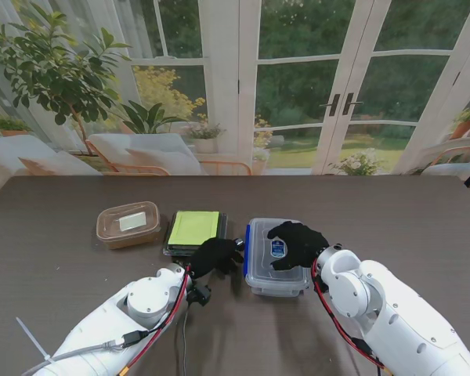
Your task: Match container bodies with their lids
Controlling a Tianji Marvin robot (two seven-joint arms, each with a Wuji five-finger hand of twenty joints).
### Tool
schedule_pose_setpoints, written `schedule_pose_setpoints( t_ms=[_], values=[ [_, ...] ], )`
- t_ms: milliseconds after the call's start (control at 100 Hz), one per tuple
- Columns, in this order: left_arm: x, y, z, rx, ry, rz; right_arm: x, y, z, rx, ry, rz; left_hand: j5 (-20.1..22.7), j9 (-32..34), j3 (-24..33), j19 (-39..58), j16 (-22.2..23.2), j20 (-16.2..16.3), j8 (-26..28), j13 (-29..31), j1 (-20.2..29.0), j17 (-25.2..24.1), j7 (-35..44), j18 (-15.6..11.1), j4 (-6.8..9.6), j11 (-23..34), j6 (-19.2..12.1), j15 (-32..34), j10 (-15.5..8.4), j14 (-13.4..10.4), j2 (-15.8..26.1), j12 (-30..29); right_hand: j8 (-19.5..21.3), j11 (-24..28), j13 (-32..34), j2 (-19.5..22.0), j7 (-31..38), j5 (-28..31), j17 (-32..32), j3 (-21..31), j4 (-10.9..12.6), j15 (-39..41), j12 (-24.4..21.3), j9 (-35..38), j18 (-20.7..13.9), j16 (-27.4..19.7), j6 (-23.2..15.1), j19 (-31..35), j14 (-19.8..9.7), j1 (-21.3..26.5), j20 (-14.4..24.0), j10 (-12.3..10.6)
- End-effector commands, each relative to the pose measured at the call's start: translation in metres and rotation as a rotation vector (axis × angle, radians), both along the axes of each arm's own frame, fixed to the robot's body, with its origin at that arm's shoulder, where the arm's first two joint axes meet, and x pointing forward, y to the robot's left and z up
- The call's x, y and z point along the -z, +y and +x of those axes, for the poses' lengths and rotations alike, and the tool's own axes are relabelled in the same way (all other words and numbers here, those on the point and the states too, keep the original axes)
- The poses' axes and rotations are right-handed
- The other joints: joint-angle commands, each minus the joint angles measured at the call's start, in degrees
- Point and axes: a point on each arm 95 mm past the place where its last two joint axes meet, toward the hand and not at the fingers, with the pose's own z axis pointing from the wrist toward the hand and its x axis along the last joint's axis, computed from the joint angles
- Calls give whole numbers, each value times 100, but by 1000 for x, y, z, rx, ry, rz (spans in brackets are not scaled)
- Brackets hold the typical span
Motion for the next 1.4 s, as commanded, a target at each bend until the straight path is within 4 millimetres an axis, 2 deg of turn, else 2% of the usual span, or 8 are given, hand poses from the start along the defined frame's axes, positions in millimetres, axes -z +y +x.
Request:
schedule_pose_setpoints(
  t_ms=[0, 740, 1390],
  values=[
    [-6, -12, 1, 27, -11, -27, 42, 3, -21, -21, 131, -25, 135, -71, -13, -60, -12, 3, 13, -40, 144, -137, 49, -33, -6, -33, -620, -34, -125, -49, -93, -72, 122, 287, 816, -187, 104, -100, -2711, 108, -96, 1123, 95, 137, -1106, 319, -70, 74, -246, 94, -263, -22],
    [-15, -22, 12, 69, -56, -17, 53, 6, -26, -46, 182, -6, 208, 227, -18, 453, 267, 354, 29, 165, 130, 74, 67, -48, -7, 164, -449, 444, 44, 18, -84, 184, 45, 370, 841, -257, 264, -87, -2642, 185, -133, 1328, 96, 158, -1300, 258, -69, 352, -424, 115, -660, 15],
    [-21, -33, 21, 103, -91, -24, 57, 7, -28, -53, 217, 9, 166, 251, -15, 438, 291, 378, 24, 119, 117, -1, 51, -99, -7, 151, -329, 485, 61, -5, -89, 283, 7, 412, 893, -276, 323, -74, -2551, 186, -137, 1410, 119, 179, -1379, 242, -77, 481, -514, 125, -837, 10]
  ],
)
